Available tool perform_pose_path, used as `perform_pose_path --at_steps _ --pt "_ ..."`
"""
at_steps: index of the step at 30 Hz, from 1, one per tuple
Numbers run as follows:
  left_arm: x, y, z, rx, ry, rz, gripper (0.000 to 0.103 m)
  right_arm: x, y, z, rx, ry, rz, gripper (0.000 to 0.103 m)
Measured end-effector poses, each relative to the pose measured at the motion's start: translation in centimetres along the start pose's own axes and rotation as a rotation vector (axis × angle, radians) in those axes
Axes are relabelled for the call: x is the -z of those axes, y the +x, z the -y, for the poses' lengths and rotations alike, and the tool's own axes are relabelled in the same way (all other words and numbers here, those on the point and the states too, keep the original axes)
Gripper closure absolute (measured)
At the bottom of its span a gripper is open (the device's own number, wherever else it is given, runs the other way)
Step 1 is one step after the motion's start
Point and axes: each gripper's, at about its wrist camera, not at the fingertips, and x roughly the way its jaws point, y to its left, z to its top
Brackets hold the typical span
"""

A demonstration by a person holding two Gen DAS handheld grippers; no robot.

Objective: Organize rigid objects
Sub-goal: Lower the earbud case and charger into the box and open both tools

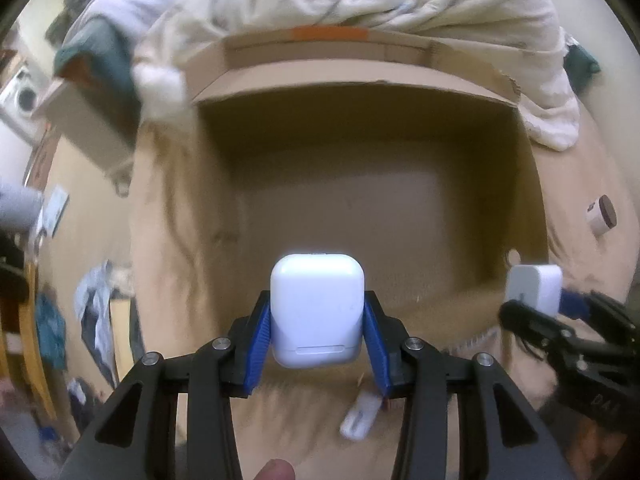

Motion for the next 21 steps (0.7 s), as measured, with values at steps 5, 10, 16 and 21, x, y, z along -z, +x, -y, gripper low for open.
perform_pose_path --at_steps 5,10,16,21 --pt "-1.4 2.7 0.3 -0.023 -0.009 -0.030 0.063 -2.0 2.1 -0.5 -0.011 -0.036 0.006 0.041" --pt "-1.7 4.5 0.9 -0.066 0.020 -0.064 0.063 -2.8 4.1 -0.3 0.022 -0.035 -0.036 0.041" --pt "-1.7 6.4 1.0 -0.113 0.035 -0.087 0.063 -3.2 6.3 0.3 0.036 -0.022 -0.074 0.041" --pt "-1.6 6.8 1.9 -0.159 0.073 -0.066 0.063 -3.7 7.0 0.3 0.044 -0.001 -0.046 0.041"
